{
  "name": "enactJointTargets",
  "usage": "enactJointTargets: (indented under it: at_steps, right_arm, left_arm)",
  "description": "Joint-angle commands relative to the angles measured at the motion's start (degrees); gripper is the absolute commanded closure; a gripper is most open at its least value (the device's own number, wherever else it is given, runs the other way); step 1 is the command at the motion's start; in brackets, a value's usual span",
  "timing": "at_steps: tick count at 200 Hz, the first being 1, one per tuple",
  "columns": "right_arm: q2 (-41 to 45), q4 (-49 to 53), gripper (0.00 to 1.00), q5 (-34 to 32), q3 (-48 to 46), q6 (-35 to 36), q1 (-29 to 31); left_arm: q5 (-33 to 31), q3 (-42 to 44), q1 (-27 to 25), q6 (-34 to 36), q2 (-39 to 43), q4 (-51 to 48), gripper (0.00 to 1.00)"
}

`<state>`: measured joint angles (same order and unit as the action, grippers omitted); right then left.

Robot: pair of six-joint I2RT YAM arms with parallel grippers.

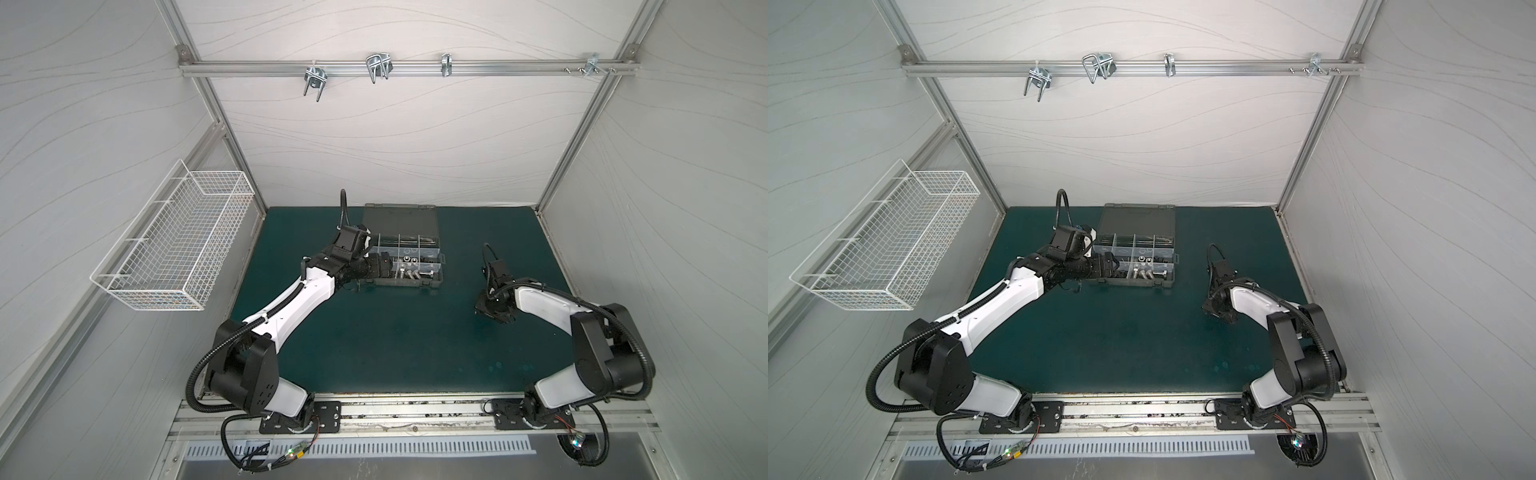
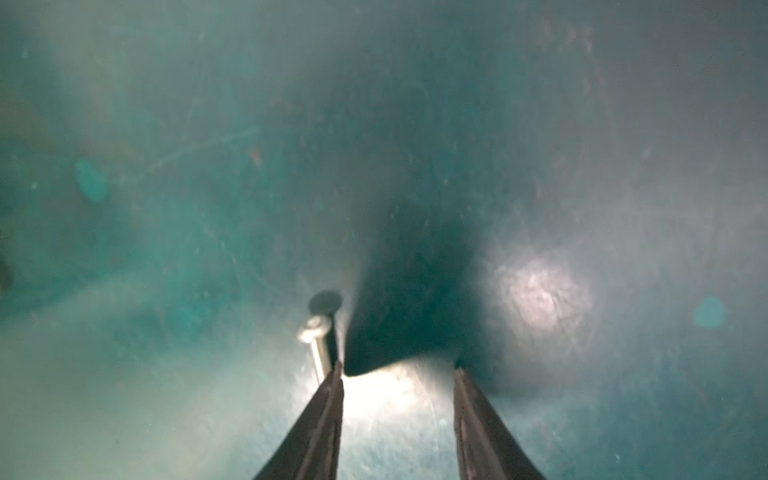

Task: Sort the screws and nuts into containers
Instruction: 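Move the right gripper over the short silver screw on the mat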

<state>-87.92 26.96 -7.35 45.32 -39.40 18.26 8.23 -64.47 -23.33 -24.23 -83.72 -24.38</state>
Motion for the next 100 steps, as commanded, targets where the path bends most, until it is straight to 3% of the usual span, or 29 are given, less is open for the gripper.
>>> enactJointTargets:
  at_steps: [1, 41, 100]
  right_arm:
    - [-4.3, 2.39, 0.59, 1.09, 0.7, 3.21, -0.38]
    - [-2.21, 3.3, 0.6, 3.38, 2.4, 4.59, 0.21]
    - [0.15, 6.55, 0.59, -0.12, 6.01, 4.5, 4.5]
  left_arm:
    - [0.67, -0.22, 0.17, -0.28, -0.3, 2.33, 0.01]
    - [0.81, -0.21, 0.13, -0.12, -0.36, 2.23, 0.01]
    - [0.91, -0.07, 0.13, -0.18, -0.54, 2.36, 0.01]
